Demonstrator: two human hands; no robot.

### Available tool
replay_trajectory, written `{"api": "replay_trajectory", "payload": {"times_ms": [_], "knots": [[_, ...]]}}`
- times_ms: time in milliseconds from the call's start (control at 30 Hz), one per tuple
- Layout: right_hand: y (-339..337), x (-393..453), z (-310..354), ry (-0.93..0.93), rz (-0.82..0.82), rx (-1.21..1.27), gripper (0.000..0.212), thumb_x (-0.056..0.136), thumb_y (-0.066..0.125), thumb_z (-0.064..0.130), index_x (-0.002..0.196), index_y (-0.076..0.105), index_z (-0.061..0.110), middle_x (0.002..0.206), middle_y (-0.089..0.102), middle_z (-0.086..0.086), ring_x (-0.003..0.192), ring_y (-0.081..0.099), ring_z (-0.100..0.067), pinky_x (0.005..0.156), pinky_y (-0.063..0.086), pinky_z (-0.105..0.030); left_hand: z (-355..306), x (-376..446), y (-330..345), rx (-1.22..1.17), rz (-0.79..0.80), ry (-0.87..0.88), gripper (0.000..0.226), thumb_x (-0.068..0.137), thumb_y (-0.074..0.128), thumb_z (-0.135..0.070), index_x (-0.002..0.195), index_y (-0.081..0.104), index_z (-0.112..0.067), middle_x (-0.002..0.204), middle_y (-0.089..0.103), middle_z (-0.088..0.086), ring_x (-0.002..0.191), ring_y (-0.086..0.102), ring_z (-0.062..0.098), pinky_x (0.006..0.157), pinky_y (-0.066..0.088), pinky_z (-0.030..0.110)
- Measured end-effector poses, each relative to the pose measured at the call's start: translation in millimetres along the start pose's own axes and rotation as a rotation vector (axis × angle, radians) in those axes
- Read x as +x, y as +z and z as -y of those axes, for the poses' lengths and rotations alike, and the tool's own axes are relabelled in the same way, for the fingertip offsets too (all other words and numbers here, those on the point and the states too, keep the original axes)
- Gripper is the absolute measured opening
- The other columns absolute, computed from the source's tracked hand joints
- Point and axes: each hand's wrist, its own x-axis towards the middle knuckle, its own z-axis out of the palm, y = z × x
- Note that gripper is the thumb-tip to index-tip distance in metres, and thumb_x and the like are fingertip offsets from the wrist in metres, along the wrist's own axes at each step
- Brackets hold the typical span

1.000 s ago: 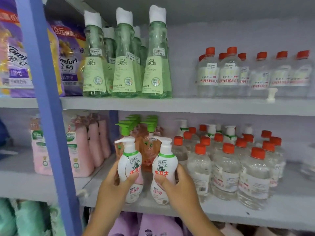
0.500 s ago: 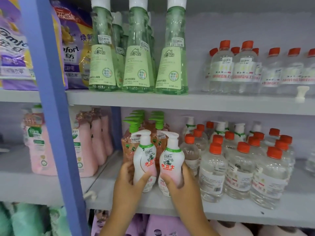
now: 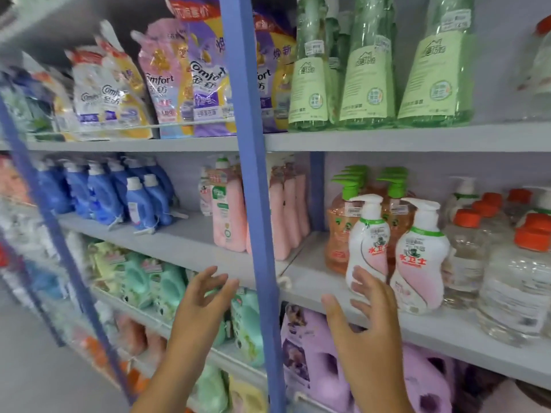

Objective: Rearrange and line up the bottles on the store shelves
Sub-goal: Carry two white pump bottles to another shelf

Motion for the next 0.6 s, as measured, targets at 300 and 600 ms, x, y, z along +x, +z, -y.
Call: {"api": "replay_trajectory", "payload": {"times_ms": [300, 600], "knots": [[234.4, 17.6, 6.2, 0.218, 0.424, 0.201, 0.050, 0.084, 0.079, 0.036, 0.127, 0.054, 0.039, 0.130, 0.058, 0.020, 0.118, 0.057, 0.005, 0.092, 0.049, -0.014, 5.3, 141.3, -99.8, 0.017, -0.069, 0.069, 0.057, 0.072, 0.083, -0.049, 0.122, 0.060, -0.036, 0.123, 0.065, -0.008, 0.110, 0.066, 0.013, 0.101, 0.053, 0.046], [452.4, 128.7, -37.4, 0.262, 0.092, -0.023, 0.067, 0.074, 0.075, 0.060, 0.132, 0.049, 0.040, 0.135, 0.057, 0.007, 0.120, 0.056, -0.011, 0.106, 0.046, -0.034, 37.7, 393.6, -129.4, 0.084, 0.083, 0.100, 0.059, 0.074, 0.081, -0.053, 0.122, 0.059, -0.027, 0.115, 0.069, 0.000, 0.106, 0.067, 0.021, 0.093, 0.053, 0.031]]}}
